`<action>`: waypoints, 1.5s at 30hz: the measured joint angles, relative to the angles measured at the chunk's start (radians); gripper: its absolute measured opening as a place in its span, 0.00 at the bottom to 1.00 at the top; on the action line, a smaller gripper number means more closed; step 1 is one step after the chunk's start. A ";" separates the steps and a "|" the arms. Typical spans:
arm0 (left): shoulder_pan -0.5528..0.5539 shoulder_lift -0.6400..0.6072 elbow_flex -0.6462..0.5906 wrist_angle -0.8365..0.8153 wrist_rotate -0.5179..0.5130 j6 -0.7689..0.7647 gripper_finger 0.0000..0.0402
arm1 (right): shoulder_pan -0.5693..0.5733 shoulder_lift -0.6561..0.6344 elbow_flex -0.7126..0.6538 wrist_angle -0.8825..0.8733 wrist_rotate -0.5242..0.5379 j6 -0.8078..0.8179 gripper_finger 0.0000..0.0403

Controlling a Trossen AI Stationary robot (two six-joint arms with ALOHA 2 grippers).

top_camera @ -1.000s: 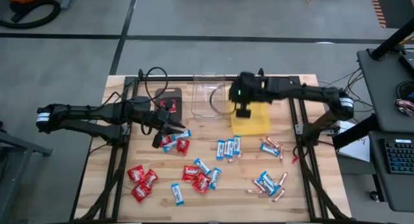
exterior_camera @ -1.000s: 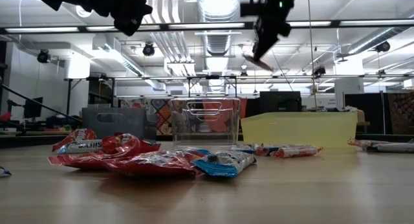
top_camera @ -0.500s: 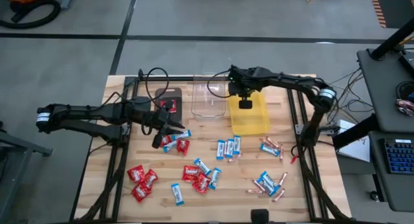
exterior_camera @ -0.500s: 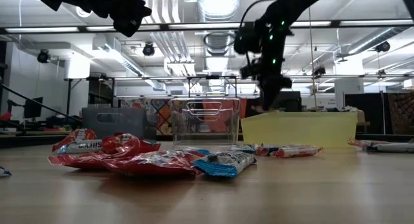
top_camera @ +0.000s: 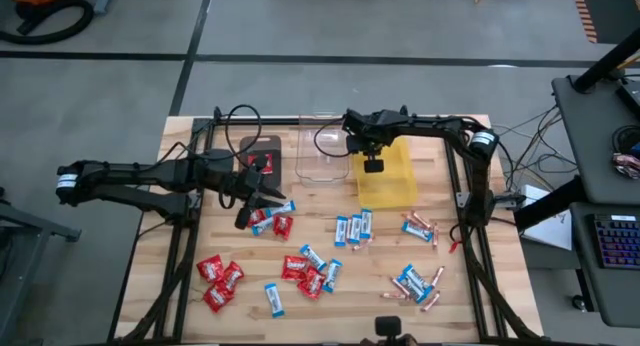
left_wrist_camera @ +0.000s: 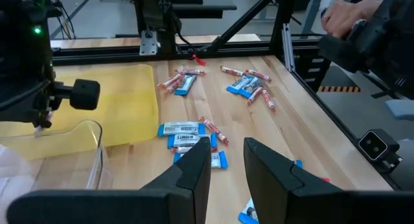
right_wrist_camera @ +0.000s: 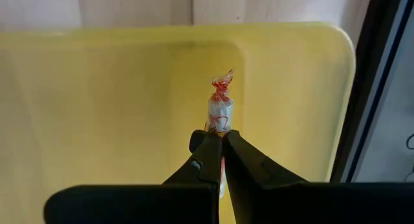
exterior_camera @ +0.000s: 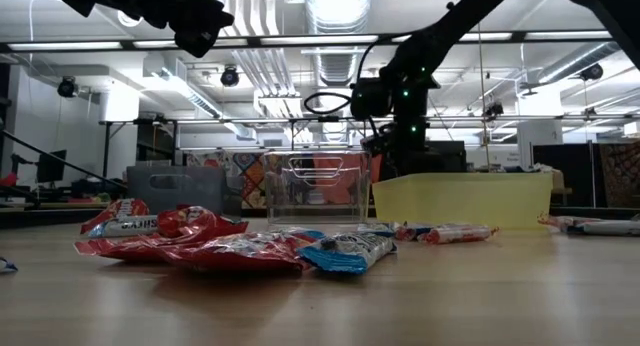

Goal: Sort candy
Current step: Put the white-red candy into the yellow bin, then put the white chocolate into the transparent bin

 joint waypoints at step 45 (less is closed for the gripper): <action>-0.300 0.231 0.000 -0.020 0.026 -0.215 0.18 | 0.481 -0.453 -0.039 -0.201 -0.521 0.955 0.28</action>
